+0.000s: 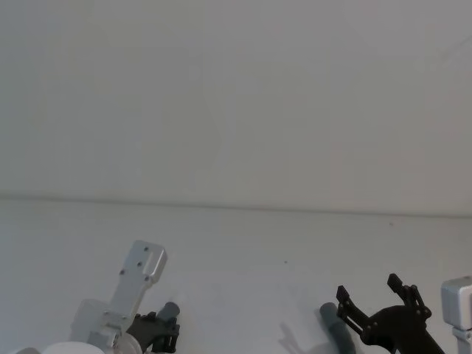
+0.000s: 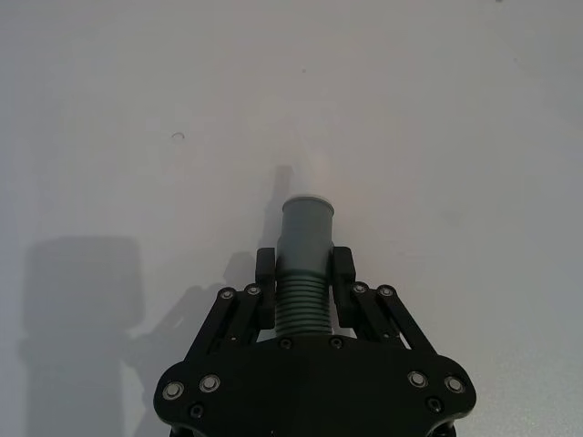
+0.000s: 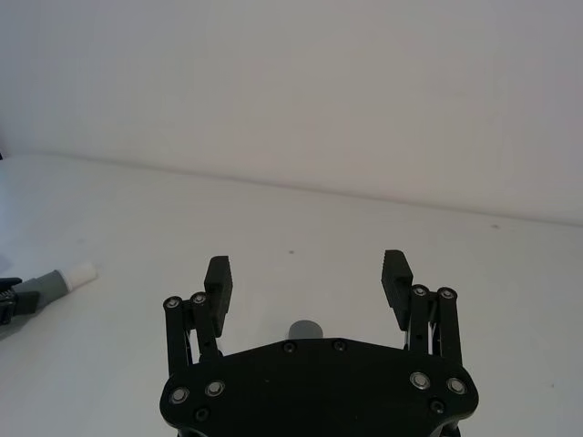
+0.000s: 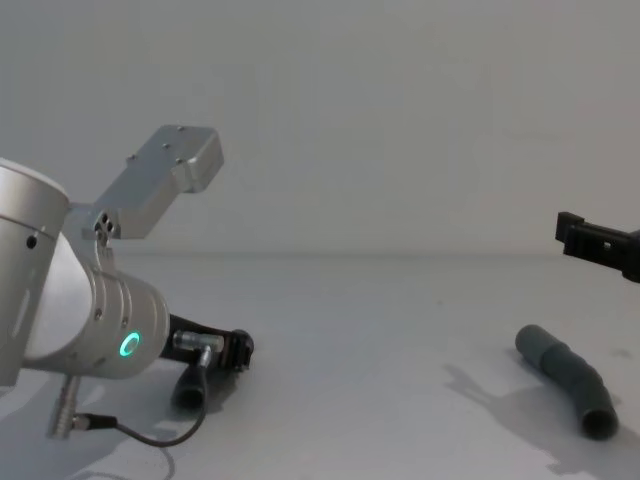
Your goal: Use both hands to pick up one end of the pipe from the table, align the ends, and insert them.
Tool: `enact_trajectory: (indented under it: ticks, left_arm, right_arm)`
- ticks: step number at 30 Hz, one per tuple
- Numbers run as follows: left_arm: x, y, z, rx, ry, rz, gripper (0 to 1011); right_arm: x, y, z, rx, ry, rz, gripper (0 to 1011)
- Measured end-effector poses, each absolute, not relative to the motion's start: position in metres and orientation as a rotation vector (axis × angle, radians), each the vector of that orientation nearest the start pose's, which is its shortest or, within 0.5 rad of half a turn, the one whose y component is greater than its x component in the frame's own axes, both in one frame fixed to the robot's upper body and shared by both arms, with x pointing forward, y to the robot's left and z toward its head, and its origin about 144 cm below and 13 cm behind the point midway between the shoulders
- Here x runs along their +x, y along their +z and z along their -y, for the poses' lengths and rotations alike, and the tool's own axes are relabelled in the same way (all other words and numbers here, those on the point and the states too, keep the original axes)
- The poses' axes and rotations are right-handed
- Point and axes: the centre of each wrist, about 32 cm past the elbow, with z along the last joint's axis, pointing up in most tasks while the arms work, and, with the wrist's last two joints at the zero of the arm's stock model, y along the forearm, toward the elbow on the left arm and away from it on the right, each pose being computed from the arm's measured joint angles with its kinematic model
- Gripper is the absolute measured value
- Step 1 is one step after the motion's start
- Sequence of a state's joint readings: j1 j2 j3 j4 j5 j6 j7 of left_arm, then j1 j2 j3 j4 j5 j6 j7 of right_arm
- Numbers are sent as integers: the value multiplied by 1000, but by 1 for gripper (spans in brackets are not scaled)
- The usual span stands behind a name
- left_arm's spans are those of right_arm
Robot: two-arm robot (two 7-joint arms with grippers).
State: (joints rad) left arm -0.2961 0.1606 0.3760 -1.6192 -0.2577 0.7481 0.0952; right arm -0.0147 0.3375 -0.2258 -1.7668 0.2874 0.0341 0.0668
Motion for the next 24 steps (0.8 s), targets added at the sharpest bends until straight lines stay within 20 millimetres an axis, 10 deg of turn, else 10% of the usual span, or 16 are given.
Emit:
enact_trajectory:
  ticks: [24]
  left_arm:
    - [510, 1237, -154, 445, 1247, -264, 327]
  right_arm:
    - [445, 1197, 234, -15, -1226, 64, 1001]
